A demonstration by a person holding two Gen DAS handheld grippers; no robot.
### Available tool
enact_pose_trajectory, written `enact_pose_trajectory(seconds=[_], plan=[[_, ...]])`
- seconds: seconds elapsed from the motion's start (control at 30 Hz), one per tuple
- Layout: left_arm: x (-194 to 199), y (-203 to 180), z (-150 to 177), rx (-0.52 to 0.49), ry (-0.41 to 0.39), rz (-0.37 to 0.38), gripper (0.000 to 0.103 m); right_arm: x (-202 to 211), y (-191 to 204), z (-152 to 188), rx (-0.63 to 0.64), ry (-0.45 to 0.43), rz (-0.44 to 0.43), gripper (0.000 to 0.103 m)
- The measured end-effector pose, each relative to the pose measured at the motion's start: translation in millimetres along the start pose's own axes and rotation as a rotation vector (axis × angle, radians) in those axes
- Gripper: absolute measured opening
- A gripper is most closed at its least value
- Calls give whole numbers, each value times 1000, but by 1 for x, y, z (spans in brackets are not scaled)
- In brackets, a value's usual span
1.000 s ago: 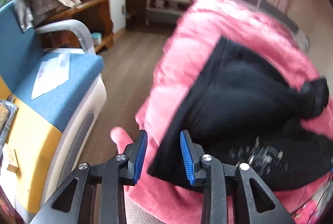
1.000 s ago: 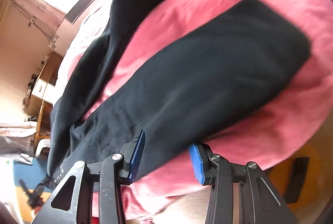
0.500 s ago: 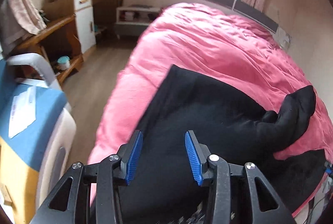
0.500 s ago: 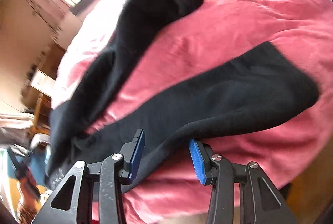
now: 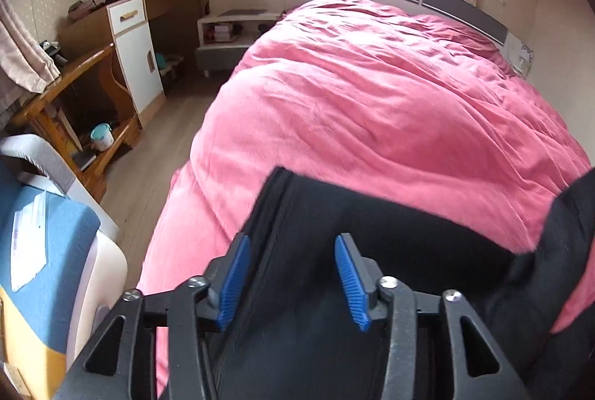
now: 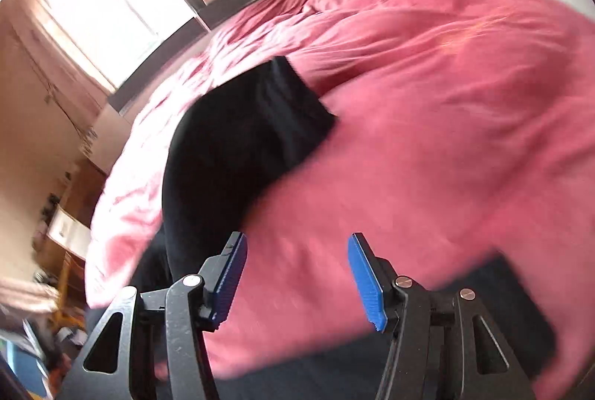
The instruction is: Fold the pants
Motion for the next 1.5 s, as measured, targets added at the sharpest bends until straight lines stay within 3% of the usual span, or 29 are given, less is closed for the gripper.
enact_pose_trajectory(seconds=[0.07,0.13,0.27,0.37,0.4,0.47,0.5,0.53,0.57,0.6,0.8,1.0,1.1,1.13,1.23,1.4,1.47,1.5], plan=[[-14,3,-3,15,12,-8,52,-32,5,-14,-52,2,-22,58],[-26,4,-2,30,24,34,52,-65,1,-29,-115,-3,8,58],[-48,1,5,30,50,81,52,-106,-14,-47,-249,-39,44,58],[-61,-1,10,31,59,96,52,-123,-15,-56,-299,-65,19,55],[-65,-3,12,34,56,93,52,-126,-13,-58,-295,-66,11,50],[-71,-6,15,33,67,86,49,-132,-5,-59,-267,-45,4,23],[-73,-9,16,19,79,82,45,-133,0,-60,-245,-38,13,18],[-74,-12,15,-6,85,63,29,-129,6,-60,-212,-40,16,13],[-71,-14,14,-43,68,25,7,-123,13,-60,-180,-46,19,12],[-67,-15,12,-53,44,17,3,-118,16,-61,-155,-56,24,12],[-33,-3,8,-33,-38,-35,1,-43,22,-68,-67,-156,62,11],[-8,28,14,25,-59,-91,0,30,-16,-56,-92,-220,134,10],[-7,33,23,66,-49,-25,0,44,-48,-44,-116,-212,195,10],[-7,30,25,66,-47,-16,5,40,-63,-36,-138,-186,214,10],[-12,14,27,45,-26,15,35,22,-96,-15,-175,-114,244,11],[-30,-11,9,-21,16,27,42,11,-114,4,-228,-98,237,11],[-44,-11,2,0,47,34,58,14,-113,10,-232,-96,236,11],[-52,-9,0,12,68,36,60,15,-114,12,-229,-94,236,11]])
Point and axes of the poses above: each gripper's, at about its wrist camera, not at the fingertips, and x roughly against the way its jaws point, y to its left, z to its underside, the point moved 4 cm from there along -x, roughly the way its jaws point, and after that the axes turned 9 degrees about -x, right-handed, at the moved point
